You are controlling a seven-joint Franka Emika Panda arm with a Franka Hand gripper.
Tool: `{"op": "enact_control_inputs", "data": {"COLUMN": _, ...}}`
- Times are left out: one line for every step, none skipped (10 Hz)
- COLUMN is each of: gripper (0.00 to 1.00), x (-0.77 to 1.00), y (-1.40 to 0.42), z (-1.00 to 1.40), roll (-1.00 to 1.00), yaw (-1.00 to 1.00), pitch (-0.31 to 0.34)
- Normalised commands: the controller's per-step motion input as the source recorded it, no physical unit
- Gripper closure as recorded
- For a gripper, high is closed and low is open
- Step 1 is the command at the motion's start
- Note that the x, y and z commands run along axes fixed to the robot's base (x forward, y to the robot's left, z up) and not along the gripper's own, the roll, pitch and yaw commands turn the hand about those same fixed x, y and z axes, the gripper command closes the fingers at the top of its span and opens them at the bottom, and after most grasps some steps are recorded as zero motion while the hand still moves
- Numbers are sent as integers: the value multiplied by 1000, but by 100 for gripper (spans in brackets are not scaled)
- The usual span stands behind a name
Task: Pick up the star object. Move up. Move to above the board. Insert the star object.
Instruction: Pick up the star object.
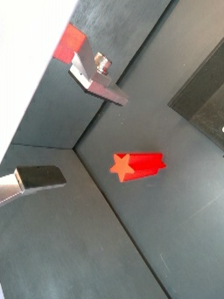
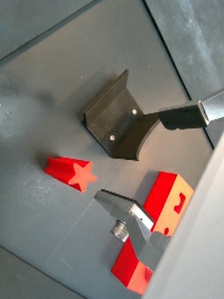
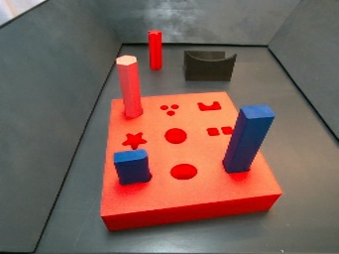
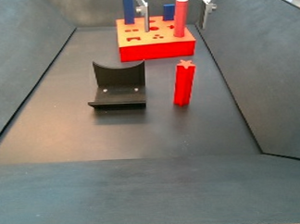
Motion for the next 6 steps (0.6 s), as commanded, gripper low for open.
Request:
{"op": "enact_control_inputs", "data": {"gripper": 0, "x": 0, "y": 86, "z": 0, "roll": -9, "yaw": 0, "pitch": 0}}
{"op": "enact_control_inputs", "data": {"gripper": 0, "x": 17, "y": 54, "z": 0, "roll": -57, "yaw": 0, "pitch": 0}}
{"op": "enact_control_inputs", "data": {"gripper": 0, "x": -306, "y": -109, "z": -394, "roll": 0, "yaw": 0, "pitch": -174}}
{"op": "enact_control_inputs", "data": {"gripper": 0, "x": -409, "y": -203, "z": -674, "roll": 0, "yaw": 0, "pitch": -243}}
{"op": "enact_control_inputs", "data": {"gripper": 0, "x": -383, "y": -234, "z": -671, "roll": 0, "yaw": 0, "pitch": -283}}
{"op": "enact_control_inputs", "data": {"gripper": 0, "x": -357, "y": -171, "z": -680, "roll": 0, "yaw": 0, "pitch": -290}}
